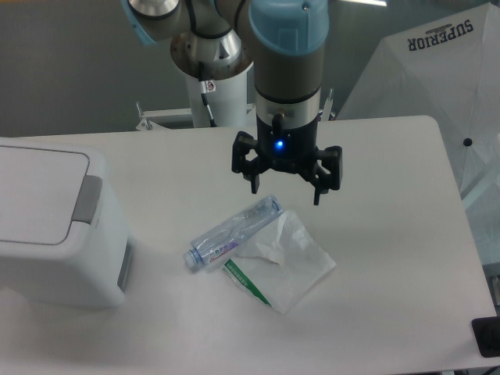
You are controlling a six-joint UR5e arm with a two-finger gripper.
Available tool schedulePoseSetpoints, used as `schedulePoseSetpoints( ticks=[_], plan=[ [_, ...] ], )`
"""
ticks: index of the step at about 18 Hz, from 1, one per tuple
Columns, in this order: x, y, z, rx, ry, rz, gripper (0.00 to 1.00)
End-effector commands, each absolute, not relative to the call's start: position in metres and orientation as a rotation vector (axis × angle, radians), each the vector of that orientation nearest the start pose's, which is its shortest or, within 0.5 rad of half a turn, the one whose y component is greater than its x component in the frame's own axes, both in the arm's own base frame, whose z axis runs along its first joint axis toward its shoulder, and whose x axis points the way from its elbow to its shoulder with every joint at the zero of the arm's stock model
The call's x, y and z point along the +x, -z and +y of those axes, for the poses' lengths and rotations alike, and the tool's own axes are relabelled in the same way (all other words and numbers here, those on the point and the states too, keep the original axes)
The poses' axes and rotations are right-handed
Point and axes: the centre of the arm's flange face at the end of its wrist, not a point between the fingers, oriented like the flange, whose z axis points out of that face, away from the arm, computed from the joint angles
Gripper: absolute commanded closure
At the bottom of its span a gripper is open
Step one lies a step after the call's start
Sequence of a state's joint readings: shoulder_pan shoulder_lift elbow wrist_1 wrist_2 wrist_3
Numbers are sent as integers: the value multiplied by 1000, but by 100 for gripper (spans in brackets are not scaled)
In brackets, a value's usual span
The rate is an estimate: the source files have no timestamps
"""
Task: Open the trash can
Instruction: 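Move the gripper over toward the white trash can lid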
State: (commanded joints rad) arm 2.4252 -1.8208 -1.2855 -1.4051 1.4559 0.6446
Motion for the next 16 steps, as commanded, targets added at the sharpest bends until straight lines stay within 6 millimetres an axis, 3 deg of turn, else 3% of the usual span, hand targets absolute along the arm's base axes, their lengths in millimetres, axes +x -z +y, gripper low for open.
schedulePoseSetpoints(
  ticks=[3,6,9,12,16],
  plan=[
    [-365,-501,524,-2878,-10,-407,0],
    [-349,-518,531,-2830,-1,-386,0],
    [-324,-530,541,-2780,48,-505,0],
    [-317,-531,545,-2732,98,-648,0],
    [-283,-536,560,-2718,128,-652,0]
  ],
)
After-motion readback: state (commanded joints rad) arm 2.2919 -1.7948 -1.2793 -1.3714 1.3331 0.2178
